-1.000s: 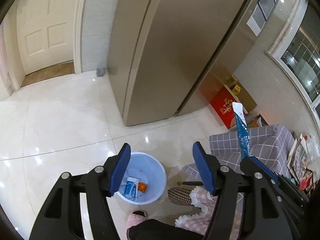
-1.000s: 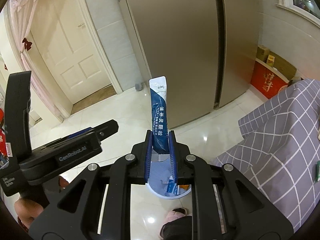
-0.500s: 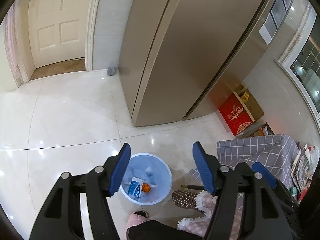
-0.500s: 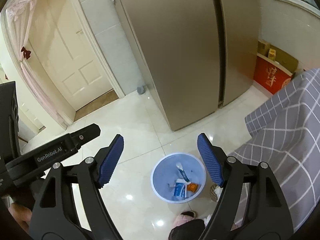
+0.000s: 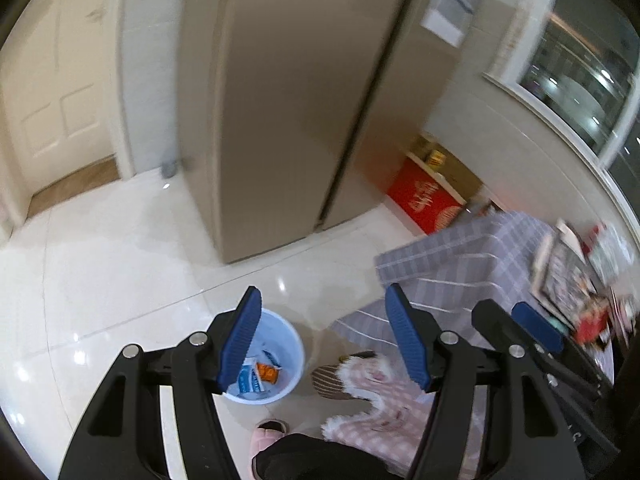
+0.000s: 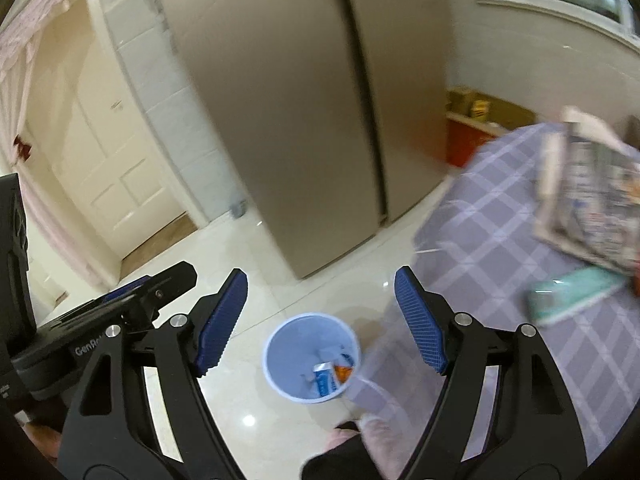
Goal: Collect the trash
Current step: 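Return to the table and grasp the beige snack wrapper with left tool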
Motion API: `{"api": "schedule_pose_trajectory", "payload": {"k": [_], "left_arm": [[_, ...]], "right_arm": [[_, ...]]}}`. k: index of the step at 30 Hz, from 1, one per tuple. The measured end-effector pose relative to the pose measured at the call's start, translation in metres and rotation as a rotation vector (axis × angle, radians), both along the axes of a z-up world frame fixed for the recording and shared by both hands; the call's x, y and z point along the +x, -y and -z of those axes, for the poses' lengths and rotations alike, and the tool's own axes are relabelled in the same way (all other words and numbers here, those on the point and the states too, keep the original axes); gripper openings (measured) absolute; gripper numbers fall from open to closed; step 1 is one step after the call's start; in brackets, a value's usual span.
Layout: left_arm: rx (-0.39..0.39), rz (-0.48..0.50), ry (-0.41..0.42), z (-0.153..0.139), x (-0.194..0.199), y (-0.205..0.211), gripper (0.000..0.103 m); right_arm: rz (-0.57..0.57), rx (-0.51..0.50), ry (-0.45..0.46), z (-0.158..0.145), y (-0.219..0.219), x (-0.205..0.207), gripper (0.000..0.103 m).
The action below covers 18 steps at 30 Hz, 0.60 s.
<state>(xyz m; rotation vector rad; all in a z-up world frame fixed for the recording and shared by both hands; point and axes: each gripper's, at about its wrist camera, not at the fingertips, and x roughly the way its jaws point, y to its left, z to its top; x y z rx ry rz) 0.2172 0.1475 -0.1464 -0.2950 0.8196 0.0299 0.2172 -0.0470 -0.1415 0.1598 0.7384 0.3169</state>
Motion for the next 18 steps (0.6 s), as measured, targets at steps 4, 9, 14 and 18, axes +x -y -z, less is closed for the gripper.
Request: {"api": "schedule_pose_trajectory", "payload": {"k": [4,9,14,18], "left_arm": [[0.017,0.129,0.018,-0.012,-0.001,0.059,0.063],[0.062,0.291,0.023,-0.018,-0.002,0.143,0.063],[0.114,0.464,0.018,-0.013,-0.012,0.232,0.063],[0.149,0.579,0.009,-0.006,-0.021,0.295,0.064]], "right_arm": [[0.104,0.002,0.031,-0.011,0.056,-0.021,0.076],[0.239,-0.018,0.047,-0.016,0.131,-0.05,0.076],[0.356,-0.086,0.044,-0.016,0.205,-0.084,0.076],[0.432,-0.092,0.024,-0.011,0.259,-0.104,0.076]]}}
